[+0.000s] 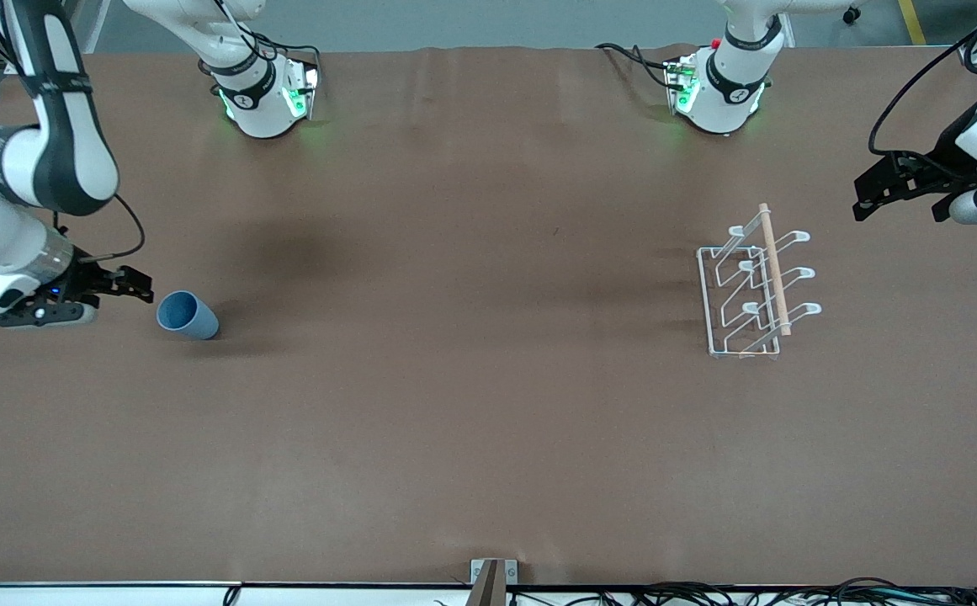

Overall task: Hang cup on cup holder
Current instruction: 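Reach the right gripper down to the blue cup and close on it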

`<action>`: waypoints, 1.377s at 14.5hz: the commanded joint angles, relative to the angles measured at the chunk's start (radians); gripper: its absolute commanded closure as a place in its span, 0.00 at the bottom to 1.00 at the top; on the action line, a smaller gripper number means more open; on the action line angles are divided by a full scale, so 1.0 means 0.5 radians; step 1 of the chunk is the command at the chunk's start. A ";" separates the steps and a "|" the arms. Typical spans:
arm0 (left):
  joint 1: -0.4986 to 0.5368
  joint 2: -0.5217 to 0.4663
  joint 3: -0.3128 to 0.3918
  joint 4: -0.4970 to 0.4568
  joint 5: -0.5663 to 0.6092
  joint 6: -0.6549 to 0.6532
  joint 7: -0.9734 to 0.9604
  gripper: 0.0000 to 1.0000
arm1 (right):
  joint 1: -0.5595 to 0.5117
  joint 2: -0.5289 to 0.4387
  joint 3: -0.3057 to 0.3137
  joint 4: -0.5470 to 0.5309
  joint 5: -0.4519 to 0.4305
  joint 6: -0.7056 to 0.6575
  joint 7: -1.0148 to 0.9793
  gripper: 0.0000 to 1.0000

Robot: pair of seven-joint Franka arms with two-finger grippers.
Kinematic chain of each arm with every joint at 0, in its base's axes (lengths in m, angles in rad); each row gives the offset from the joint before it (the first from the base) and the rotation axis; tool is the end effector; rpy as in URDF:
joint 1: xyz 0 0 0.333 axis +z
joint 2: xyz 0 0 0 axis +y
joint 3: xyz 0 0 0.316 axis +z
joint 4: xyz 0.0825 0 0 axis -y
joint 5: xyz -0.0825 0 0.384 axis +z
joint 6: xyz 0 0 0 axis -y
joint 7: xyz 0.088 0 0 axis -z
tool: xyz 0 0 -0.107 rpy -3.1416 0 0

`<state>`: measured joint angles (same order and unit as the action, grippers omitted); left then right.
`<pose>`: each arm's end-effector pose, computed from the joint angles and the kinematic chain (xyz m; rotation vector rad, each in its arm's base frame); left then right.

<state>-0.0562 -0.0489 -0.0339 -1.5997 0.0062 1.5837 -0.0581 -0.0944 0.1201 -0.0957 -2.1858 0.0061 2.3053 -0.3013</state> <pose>0.5385 -0.0485 0.6388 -3.1354 0.0501 -0.0523 0.5381 -0.1030 0.3337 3.1303 0.1689 -0.0027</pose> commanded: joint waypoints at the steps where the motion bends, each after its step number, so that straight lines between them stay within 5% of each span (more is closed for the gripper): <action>1: -0.001 0.000 -0.003 0.000 0.003 0.002 0.033 0.00 | -0.057 0.115 0.016 -0.058 0.009 0.141 -0.078 0.00; 8: -0.001 0.003 -0.003 0.006 0.003 -0.001 0.033 0.00 | -0.060 0.318 0.026 -0.049 0.025 0.316 -0.072 0.07; 10: -0.001 0.003 -0.006 0.009 0.003 -0.001 0.033 0.00 | -0.054 0.352 0.026 -0.043 0.113 0.329 -0.072 0.22; 16: -0.001 0.000 -0.006 0.012 0.006 -0.007 0.033 0.00 | -0.044 0.389 0.029 -0.034 0.190 0.329 -0.066 0.94; 20: -0.004 0.003 -0.009 0.015 0.009 -0.007 0.033 0.00 | -0.041 0.380 0.029 -0.003 0.190 0.280 -0.042 1.00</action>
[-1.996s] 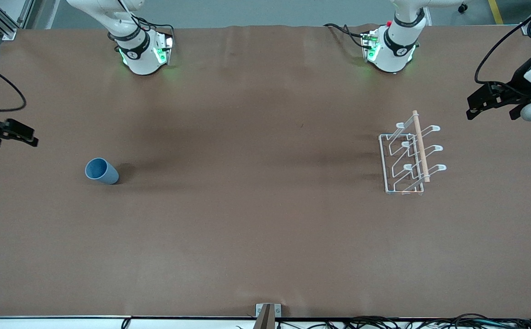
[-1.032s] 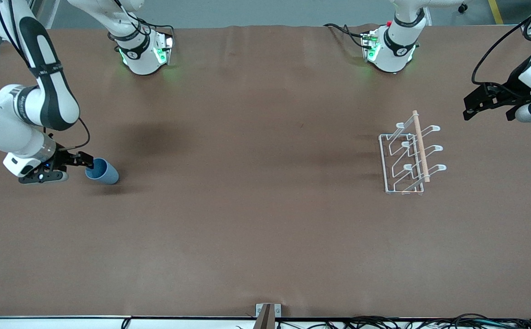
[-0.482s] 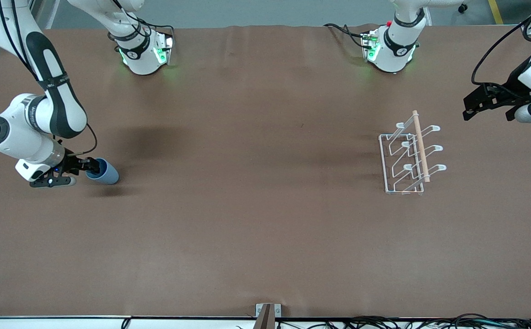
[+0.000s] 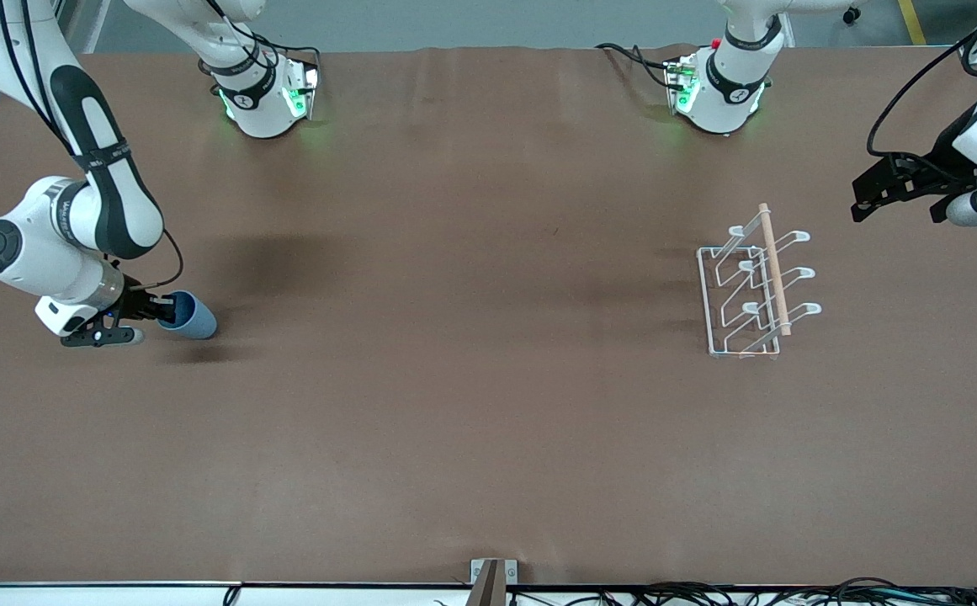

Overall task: Hang cup on cup holder
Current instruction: 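Lift the blue cup with the right gripper while the left gripper approaches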

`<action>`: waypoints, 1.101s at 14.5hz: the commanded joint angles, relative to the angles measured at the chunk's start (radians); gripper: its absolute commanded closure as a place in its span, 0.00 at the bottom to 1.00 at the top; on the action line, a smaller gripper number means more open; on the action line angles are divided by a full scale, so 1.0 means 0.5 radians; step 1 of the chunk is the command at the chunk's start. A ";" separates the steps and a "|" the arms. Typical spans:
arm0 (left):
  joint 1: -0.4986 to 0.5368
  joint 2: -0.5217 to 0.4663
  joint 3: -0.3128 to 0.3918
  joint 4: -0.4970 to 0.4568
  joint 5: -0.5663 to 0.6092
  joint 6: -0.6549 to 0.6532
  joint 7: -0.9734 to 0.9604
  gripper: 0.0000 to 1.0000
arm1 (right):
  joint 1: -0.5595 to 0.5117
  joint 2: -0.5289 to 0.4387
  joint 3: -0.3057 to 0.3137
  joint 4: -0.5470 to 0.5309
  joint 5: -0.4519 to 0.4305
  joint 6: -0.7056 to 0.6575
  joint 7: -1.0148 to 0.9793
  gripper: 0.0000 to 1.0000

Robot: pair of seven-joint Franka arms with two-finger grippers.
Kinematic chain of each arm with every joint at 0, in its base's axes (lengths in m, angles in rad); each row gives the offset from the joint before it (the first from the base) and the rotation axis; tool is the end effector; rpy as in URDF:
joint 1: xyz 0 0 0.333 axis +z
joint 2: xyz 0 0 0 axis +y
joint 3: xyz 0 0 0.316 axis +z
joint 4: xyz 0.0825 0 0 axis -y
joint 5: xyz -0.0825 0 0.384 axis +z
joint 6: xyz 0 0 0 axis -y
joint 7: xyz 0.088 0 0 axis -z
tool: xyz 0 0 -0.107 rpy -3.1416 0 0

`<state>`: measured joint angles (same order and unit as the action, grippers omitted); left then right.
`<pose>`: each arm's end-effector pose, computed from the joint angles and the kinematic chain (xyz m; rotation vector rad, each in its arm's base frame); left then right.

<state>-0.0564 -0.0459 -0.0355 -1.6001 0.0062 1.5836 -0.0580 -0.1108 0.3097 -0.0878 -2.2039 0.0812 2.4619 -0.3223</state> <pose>0.5393 -0.0495 0.6369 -3.1352 0.0531 -0.0468 0.5388 -0.1089 0.2358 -3.1047 -0.0974 0.0656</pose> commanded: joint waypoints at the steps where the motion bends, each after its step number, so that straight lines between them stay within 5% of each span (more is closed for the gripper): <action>1: -0.004 -0.003 -0.006 0.016 0.009 -0.007 0.033 0.00 | -0.021 -0.003 0.016 0.057 0.043 -0.094 0.009 1.00; 7: -0.010 0.000 -0.006 0.019 0.009 -0.007 0.033 0.00 | 0.004 -0.027 0.028 0.437 0.407 -0.839 0.010 1.00; 16: 0.008 0.042 -0.006 0.116 0.012 -0.007 0.315 0.00 | 0.506 -0.086 0.068 0.469 1.631 -1.052 0.175 1.00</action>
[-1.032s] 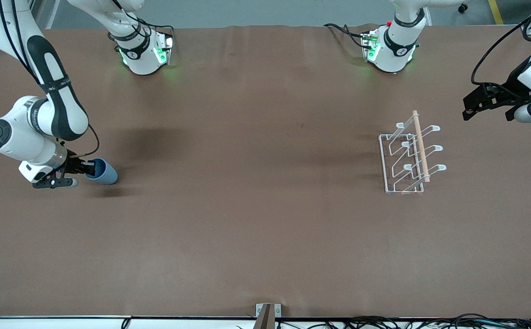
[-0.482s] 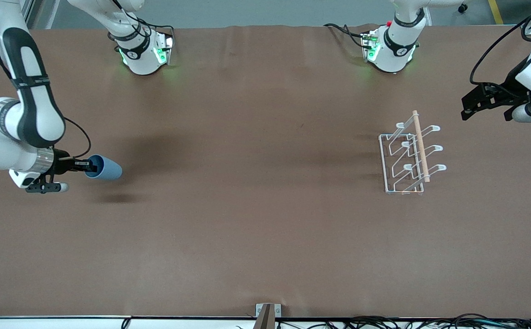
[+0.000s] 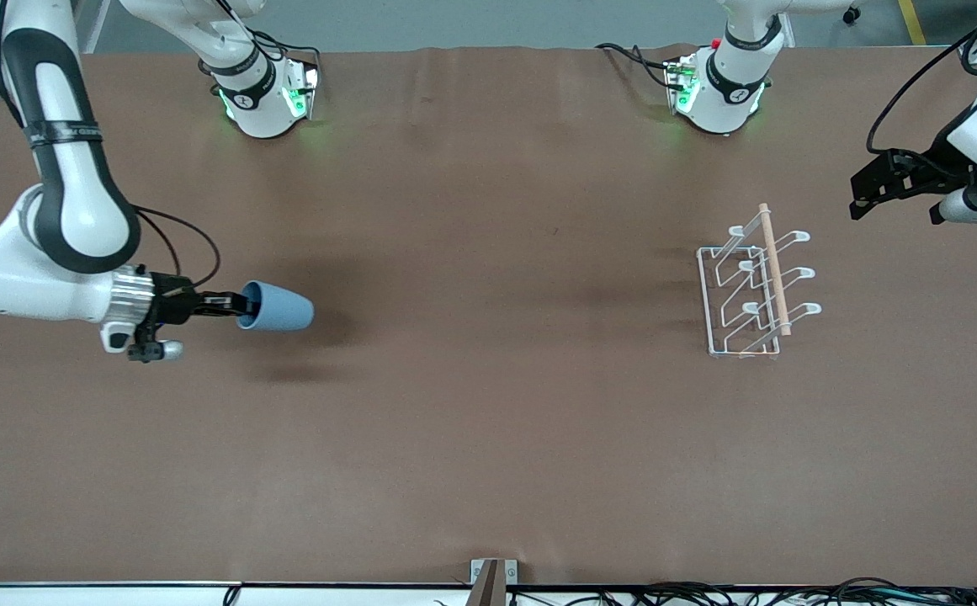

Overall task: Hang cup on cup holder
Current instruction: 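Lift the blue cup with the right gripper while the left gripper approaches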

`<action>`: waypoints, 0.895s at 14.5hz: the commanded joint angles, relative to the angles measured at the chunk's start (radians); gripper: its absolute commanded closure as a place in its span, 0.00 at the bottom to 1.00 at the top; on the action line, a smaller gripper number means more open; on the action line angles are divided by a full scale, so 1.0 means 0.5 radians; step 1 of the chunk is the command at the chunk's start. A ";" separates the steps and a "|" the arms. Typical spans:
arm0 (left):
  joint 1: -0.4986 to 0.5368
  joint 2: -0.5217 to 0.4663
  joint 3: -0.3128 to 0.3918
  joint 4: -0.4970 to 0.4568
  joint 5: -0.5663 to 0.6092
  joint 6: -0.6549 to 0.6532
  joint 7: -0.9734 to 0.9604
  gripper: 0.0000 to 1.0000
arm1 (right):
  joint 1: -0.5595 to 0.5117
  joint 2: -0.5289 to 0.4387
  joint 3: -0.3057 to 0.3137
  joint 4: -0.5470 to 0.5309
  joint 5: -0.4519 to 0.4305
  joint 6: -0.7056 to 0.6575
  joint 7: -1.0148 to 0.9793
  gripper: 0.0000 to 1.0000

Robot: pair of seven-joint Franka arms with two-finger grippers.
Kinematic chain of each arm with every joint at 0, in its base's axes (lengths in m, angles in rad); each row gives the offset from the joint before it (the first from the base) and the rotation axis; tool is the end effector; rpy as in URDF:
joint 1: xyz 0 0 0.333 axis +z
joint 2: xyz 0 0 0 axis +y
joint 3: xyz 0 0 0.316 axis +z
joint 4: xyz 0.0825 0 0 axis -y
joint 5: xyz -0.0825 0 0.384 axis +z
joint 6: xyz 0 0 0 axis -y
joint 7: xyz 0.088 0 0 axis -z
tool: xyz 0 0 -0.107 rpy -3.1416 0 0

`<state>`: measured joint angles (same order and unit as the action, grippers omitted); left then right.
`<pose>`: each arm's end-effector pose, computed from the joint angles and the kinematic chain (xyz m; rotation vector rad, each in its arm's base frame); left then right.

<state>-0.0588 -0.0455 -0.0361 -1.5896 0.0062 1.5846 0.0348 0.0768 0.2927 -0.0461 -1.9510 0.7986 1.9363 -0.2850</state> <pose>0.5395 -0.0512 0.6418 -3.1277 0.2031 -0.0638 0.5844 0.0681 0.3240 -2.4180 0.1219 0.2512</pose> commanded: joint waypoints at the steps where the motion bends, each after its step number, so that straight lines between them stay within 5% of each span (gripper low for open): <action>1: 0.010 0.057 -0.005 0.114 0.009 -0.009 0.245 0.00 | 0.205 -0.052 -0.015 -0.040 0.307 -0.001 0.119 1.00; 6: -0.042 0.057 -0.023 0.114 0.003 -0.070 0.966 0.00 | 0.494 -0.039 -0.009 -0.120 0.881 -0.001 0.141 1.00; 9: -0.085 0.063 -0.035 0.111 -0.226 -0.126 1.264 0.00 | 0.613 -0.039 -0.006 -0.200 1.181 -0.004 0.141 1.00; 13: -0.210 0.119 -0.225 0.114 -0.294 -0.120 1.583 0.00 | 0.736 -0.027 0.006 -0.215 1.436 -0.007 0.137 1.00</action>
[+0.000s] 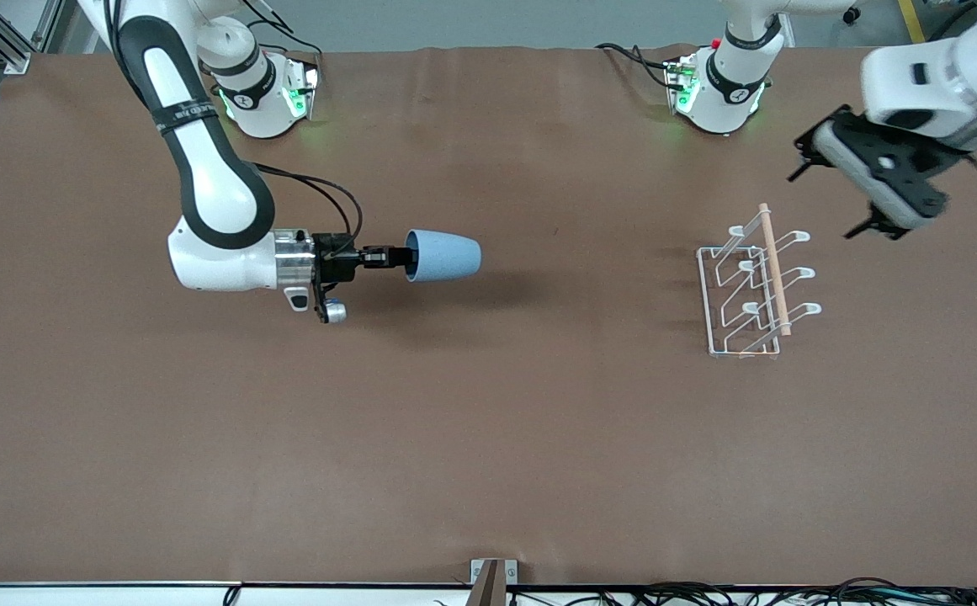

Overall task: Hang cup on cup holder
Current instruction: 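Lift the blue cup with the right gripper while the left gripper approaches, then move the left gripper to the cup rim and grasp it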

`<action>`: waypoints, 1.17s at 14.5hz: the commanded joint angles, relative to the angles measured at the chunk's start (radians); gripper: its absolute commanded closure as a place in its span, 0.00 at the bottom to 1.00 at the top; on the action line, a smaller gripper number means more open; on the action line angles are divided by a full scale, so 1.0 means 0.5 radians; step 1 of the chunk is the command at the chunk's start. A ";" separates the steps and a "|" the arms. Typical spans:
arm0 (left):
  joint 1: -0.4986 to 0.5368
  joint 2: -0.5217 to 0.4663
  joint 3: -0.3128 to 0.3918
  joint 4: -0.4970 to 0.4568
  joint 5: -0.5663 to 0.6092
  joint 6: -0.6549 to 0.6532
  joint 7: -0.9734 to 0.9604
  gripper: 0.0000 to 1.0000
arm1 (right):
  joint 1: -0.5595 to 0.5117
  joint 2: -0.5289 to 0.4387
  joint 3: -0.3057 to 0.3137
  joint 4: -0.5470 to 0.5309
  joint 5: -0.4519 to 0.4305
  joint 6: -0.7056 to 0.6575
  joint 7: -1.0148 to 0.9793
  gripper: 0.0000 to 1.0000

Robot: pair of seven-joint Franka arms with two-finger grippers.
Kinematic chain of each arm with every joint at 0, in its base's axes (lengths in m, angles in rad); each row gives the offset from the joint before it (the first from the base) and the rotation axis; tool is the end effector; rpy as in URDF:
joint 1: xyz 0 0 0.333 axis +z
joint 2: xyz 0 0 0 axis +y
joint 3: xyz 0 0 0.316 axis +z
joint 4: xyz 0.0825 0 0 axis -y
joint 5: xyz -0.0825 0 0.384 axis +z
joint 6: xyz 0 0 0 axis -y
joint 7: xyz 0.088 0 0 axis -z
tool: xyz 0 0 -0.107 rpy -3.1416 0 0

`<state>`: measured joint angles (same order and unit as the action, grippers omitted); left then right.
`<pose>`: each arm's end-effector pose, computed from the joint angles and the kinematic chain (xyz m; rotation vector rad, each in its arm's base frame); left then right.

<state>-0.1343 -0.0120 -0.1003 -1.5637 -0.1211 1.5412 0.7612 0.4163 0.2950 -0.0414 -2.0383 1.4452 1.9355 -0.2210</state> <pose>0.5298 -0.1406 0.6326 2.6538 -1.4476 0.0318 0.5205 0.2788 0.3157 -1.9246 0.2873 0.4482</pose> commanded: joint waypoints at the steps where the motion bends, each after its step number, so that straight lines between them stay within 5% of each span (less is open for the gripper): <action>1: -0.084 0.064 -0.158 0.062 -0.046 -0.030 0.150 0.00 | 0.106 -0.029 -0.006 -0.041 0.223 -0.005 0.009 1.00; 8: -0.121 0.324 -0.689 0.078 -0.086 -0.027 0.147 0.00 | 0.168 -0.007 -0.003 -0.041 0.346 -0.008 0.016 0.99; 12: -0.173 0.643 -0.775 0.225 -0.102 0.086 0.135 0.00 | 0.171 -0.007 0.000 -0.050 0.356 -0.014 0.013 0.99; 17: -0.259 0.763 -0.787 0.228 -0.101 0.412 0.110 0.00 | 0.174 -0.004 -0.003 -0.050 0.356 -0.014 0.013 0.99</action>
<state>-0.2396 0.3421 -0.4905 -1.4783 -0.1606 1.7244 0.8108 0.4978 0.3037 -0.0398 -2.0482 1.5907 1.9340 -0.2201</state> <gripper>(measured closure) 0.000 0.952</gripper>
